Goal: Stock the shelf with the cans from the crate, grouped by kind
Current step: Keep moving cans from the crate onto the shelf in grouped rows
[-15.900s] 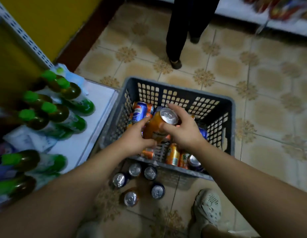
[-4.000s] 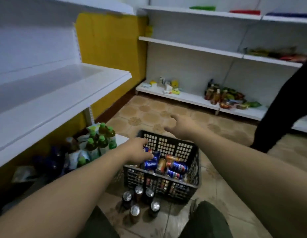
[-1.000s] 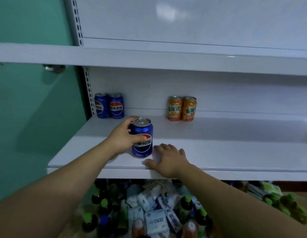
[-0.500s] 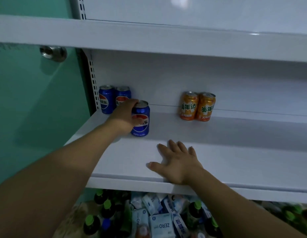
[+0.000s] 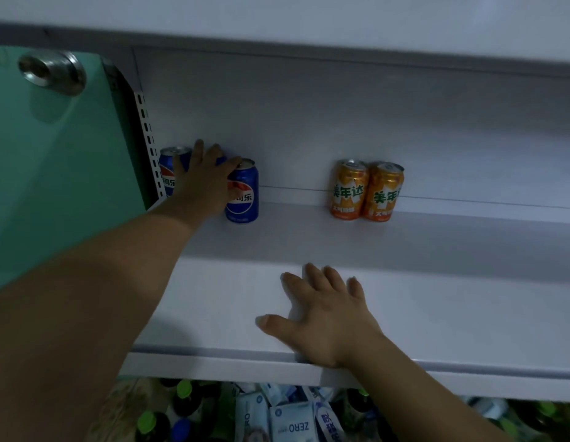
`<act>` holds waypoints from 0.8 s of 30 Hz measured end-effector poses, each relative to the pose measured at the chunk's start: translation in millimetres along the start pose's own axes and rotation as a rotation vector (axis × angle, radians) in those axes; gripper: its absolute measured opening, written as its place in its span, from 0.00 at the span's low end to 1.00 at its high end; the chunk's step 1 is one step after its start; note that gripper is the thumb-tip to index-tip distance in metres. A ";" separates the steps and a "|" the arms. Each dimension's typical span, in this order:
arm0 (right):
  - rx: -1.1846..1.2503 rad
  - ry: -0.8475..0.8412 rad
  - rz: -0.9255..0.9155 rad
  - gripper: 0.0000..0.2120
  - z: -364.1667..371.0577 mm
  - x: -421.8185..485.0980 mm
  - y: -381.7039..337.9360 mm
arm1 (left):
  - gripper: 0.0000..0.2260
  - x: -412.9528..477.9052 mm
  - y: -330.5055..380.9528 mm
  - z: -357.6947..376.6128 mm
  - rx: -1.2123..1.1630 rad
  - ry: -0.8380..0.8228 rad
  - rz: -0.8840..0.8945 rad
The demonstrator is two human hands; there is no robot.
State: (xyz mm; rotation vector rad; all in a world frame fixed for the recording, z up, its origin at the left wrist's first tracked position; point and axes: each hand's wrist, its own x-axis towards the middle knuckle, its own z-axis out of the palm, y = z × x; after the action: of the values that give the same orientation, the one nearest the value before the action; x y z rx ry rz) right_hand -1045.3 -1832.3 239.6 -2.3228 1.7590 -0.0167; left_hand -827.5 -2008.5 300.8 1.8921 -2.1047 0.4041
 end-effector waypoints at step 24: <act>0.038 0.007 -0.008 0.40 1.0 9.6 7.7 | 0.35 16.2 19.9 9.8 -0.097 -0.033 -0.036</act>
State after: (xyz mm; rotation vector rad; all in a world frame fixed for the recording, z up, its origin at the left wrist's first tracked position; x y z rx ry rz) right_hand -1049.7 -1843.2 236.0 -2.3057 1.7371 -0.0598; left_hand -849.1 -2025.1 297.7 1.8911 -2.0682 0.2599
